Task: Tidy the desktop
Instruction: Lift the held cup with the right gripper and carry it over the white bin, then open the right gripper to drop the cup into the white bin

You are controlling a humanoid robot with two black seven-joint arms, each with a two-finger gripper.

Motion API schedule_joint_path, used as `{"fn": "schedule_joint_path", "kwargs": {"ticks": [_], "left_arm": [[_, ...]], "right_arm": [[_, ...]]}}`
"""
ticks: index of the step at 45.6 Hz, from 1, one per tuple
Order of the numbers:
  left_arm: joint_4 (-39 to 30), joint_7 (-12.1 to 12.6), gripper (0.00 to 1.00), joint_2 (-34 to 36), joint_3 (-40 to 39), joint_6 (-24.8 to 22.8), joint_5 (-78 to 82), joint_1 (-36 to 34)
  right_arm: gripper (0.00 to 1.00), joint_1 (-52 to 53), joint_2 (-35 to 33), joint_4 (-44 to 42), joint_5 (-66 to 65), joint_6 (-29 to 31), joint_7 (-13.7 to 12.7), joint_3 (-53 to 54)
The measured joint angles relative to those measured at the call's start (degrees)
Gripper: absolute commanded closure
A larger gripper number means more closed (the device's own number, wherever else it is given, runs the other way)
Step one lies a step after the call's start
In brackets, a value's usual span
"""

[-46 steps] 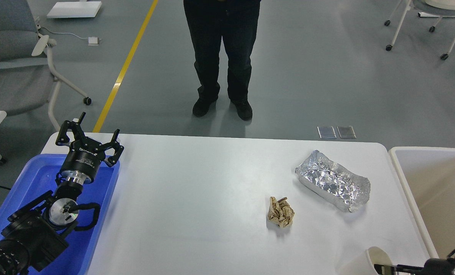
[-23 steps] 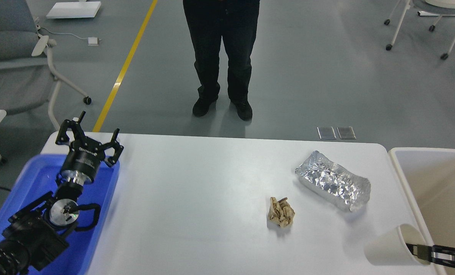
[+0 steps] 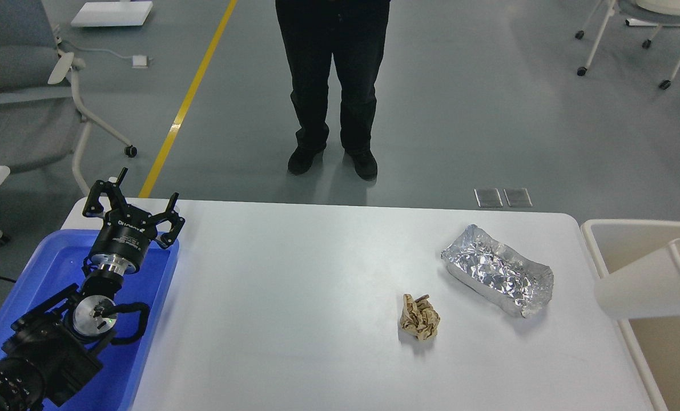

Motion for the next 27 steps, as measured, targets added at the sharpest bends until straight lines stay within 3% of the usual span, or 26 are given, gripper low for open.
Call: {"fn": "schedule_joint_path", "kwargs": {"ticks": [13,27], "left_arm": [[0.0,0.0,0.0,0.0,0.0,0.0,0.0,0.0],[0.0,0.0,0.0,0.0,0.0,0.0,0.0,0.0]], "right_arm": [[1.0,2.2,-1.2,-5.8,8.2,3.6,-2.4,2.2],[1.0,2.6,2.0,-21.7,23.3,-6.1,-3.6,-9.0]]}}
